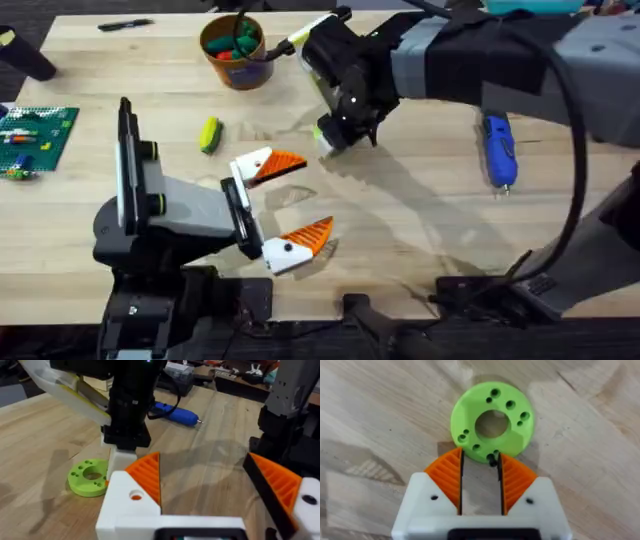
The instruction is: Pick up the gripper from the table and insert it into the empty holder that is missing its gripper. Then pick up a screw, insert it into the mounting hole, and use the screwdriver to tighten it. Finally, clean up the table by picking up the vegetable and placing it into the bucket.
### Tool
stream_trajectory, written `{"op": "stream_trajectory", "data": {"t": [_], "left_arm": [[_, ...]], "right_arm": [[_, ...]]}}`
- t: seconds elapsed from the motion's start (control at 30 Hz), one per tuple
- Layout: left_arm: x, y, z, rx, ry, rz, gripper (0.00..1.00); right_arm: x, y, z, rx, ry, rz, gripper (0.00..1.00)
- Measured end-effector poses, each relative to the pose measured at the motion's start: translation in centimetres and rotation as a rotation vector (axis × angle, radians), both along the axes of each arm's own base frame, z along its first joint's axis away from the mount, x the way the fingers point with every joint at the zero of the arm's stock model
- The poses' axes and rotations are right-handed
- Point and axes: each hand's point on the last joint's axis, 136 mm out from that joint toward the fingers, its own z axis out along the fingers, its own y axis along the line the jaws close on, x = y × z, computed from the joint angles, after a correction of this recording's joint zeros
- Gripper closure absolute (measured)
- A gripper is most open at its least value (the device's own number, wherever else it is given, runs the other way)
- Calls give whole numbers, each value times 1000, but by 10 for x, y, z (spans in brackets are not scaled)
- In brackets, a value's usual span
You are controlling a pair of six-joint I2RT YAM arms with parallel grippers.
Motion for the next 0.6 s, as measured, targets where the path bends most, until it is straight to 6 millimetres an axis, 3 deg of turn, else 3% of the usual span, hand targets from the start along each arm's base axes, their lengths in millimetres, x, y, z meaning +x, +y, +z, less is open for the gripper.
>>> {"op": "stream_trajectory", "data": {"t": [0.6], "left_arm": [[0, 0, 0, 0, 0, 0, 15]], "right_arm": [[2, 2, 1, 6, -10, -1, 630]]}}
